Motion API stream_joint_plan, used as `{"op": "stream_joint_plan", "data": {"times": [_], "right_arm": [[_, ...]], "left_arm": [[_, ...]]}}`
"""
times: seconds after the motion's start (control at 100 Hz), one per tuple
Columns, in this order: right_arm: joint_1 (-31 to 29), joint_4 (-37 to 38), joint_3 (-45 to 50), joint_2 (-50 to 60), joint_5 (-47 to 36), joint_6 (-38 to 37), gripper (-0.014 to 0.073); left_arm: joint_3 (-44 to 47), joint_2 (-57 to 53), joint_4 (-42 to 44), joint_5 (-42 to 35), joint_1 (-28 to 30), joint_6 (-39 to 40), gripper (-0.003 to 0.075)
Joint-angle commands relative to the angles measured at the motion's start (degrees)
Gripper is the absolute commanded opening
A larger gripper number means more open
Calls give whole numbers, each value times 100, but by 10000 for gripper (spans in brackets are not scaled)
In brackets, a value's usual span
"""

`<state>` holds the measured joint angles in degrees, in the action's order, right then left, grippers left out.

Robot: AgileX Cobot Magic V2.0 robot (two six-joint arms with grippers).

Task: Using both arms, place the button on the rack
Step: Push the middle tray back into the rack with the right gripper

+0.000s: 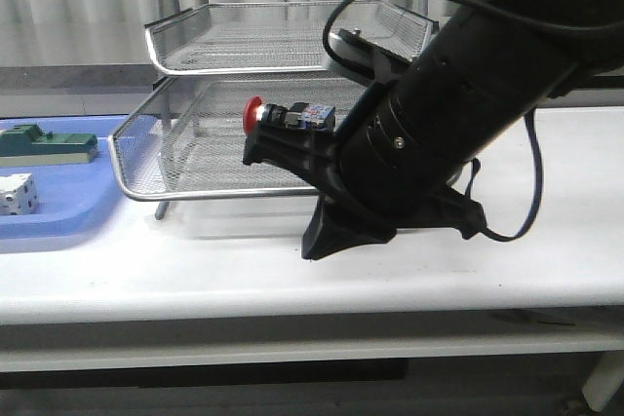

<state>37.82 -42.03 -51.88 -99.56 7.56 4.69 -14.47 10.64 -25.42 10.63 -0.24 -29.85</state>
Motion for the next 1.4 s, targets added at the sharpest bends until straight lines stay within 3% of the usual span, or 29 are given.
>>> {"op": "stream_joint_plan", "data": {"times": [0.0,0.59,1.08,1.39], "right_arm": [[-19,107,-291,100,-412,90,-67],[-936,446,-1143,-98,-326,96,-67],[-948,595,-1213,-212,-332,96,-67],[-939,897,-1213,34,386,96,-67]], "left_arm": [[-149,50,-93,-452,4,57,-21],[-149,50,-93,-452,4,57,-21],[-149,50,-93,-452,4,57,-21],[-149,50,-93,-452,4,57,-21]]}}
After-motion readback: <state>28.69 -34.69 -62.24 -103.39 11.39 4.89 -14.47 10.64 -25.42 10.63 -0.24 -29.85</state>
